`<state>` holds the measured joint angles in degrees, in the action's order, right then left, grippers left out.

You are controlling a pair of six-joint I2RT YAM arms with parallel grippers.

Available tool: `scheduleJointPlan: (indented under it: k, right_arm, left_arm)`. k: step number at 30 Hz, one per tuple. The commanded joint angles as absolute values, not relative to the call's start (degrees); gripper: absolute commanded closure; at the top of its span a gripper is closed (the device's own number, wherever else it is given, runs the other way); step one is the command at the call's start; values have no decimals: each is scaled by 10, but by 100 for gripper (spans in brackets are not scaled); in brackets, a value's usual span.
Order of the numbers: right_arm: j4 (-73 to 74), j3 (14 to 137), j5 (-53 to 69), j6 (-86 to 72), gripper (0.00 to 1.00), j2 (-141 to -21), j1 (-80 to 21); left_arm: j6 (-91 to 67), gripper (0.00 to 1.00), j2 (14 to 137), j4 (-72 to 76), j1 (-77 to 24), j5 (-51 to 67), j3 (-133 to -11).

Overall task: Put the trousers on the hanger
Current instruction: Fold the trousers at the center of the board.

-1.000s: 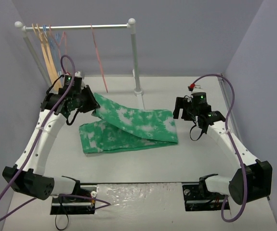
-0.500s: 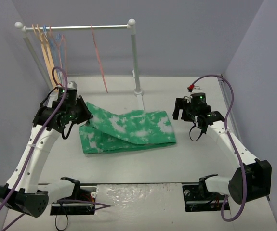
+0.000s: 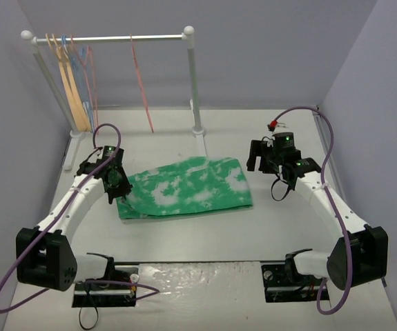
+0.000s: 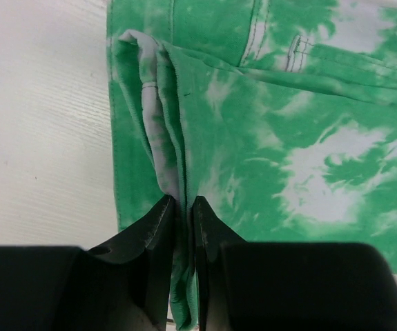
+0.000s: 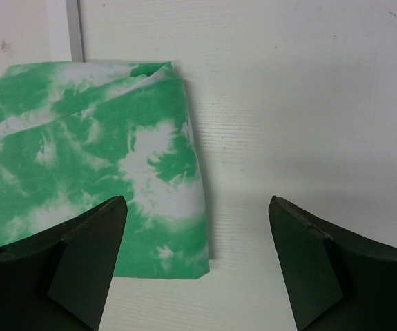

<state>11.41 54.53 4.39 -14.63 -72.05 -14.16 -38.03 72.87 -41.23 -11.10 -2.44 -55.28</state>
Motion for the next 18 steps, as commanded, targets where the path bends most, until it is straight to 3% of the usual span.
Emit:
scheduleJointPlan:
  k: [1, 10, 18]
  right_arm:
    - [98, 550, 49, -137, 19, -717, -138]
    - [95, 554, 49, -136, 19, -722, -139]
    - [88, 550, 48, -138, 19, -724, -138]
  left_arm:
    - [-343, 100, 694, -357, -106, -31, -596]
    - [-309, 100, 640, -393, -108, -22, -642]
    - [-247, 100, 586, -334, -108, 18, -637]
